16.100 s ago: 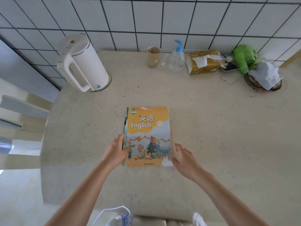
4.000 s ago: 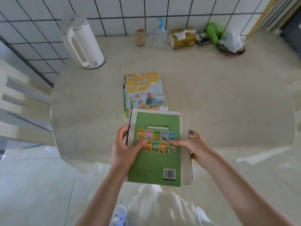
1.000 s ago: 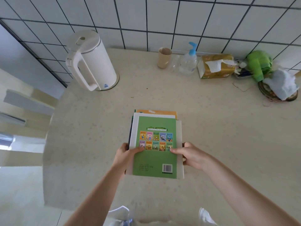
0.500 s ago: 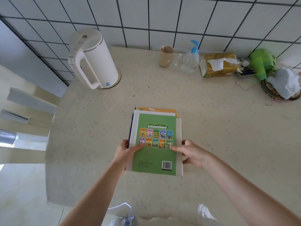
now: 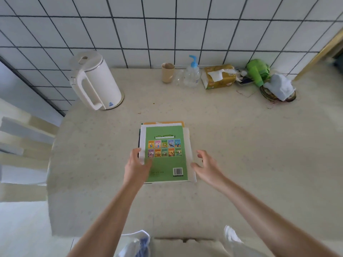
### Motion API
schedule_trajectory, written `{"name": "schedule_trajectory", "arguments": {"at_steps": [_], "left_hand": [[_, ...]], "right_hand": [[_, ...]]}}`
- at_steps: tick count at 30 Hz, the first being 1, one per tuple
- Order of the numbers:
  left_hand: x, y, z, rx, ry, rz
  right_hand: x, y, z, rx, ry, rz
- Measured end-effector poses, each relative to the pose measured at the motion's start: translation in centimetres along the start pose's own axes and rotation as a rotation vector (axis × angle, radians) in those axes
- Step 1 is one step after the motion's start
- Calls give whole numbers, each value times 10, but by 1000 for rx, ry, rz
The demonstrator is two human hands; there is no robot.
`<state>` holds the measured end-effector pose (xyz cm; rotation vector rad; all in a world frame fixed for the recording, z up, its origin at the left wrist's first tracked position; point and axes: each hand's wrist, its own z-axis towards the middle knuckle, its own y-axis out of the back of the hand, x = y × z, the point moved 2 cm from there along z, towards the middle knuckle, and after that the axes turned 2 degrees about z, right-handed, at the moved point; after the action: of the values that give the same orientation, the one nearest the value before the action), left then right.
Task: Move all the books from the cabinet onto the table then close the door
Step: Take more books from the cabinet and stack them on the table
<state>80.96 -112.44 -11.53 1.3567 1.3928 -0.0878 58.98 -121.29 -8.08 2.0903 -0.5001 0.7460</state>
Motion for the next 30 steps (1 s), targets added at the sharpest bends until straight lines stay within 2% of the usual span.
{"name": "schedule_trajectory", "arguments": {"at_steps": [4,7,11,16,19,24,26,30], "left_hand": [[-14,1,-28,-108,-330,20],[-23,-10,-52,-80,-551,25],[-18,-39,-86,138,-740,53],[-2,-75,-143,488,-801,147],[3,-89,-174,619,-904,230],[8,-119,-234,789,-1382,444],[10,-134,-265,859,-1469,480],[21,-161,-330,989,-1535,485]], "right_hand": [[-9,-3,-41,-113,83,-6],[-27,-11,-73,-210,71,-3],[-57,-25,-124,-343,2,24],[-103,-51,-204,-485,-142,78],[-128,-70,-247,-541,-225,103],[-164,-96,-333,-698,-372,108],[-180,-109,-374,-768,-448,142],[-213,-140,-447,-877,-586,233]]}}
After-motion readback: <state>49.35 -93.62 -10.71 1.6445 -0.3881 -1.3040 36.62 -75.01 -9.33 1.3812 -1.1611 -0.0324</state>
